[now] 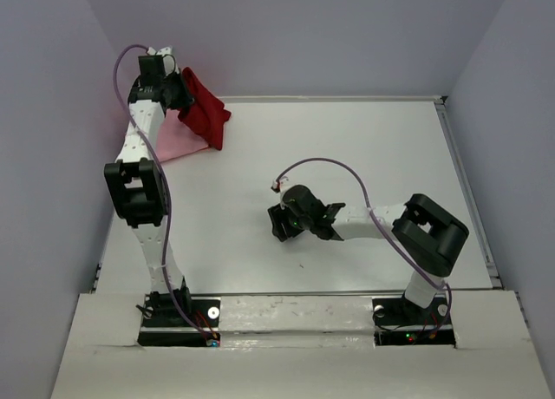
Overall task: Fold and stack the t-shirts
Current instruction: Place the square-folded T-shirt at the corner of the board.
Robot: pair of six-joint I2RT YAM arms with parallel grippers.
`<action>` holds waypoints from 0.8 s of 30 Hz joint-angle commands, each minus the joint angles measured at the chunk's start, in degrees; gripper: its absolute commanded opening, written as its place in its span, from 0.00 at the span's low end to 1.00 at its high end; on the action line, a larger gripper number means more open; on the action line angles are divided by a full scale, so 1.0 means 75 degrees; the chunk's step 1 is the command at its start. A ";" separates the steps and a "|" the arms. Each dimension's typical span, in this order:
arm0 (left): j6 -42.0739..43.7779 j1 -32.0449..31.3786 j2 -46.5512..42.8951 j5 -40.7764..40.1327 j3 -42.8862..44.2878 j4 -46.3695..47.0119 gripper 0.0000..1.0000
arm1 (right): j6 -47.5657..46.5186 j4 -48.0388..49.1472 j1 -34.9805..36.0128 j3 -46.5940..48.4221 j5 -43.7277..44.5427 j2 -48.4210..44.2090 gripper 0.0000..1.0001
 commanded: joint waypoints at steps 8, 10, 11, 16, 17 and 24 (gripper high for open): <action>-0.0190 0.1073 -0.1449 0.0002 -0.1415 0.0969 0.00 | -0.0074 -0.0502 0.0209 0.0290 -0.0201 0.0427 0.61; -0.0260 0.1214 -0.1519 0.0049 -0.1603 0.1074 0.00 | -0.0085 -0.0537 0.0209 0.0313 -0.0177 0.0427 0.61; -0.0272 0.1284 -0.1531 0.0049 -0.1650 0.1098 0.00 | -0.0085 -0.0537 0.0209 0.0325 -0.0177 0.0415 0.61; -0.0249 0.1507 -0.1356 -0.0115 -0.1838 0.1192 0.00 | -0.0109 -0.0537 0.0209 0.0337 -0.0166 0.0380 0.61; -0.0249 0.1542 -0.1321 -0.0138 -0.1861 0.1204 0.00 | -0.0121 -0.0537 0.0209 0.0337 -0.0154 0.0357 0.61; -0.0178 0.1706 -0.1017 -0.0747 -0.2015 0.1344 0.00 | -0.0144 -0.0537 0.0209 0.0232 -0.0107 0.0298 0.61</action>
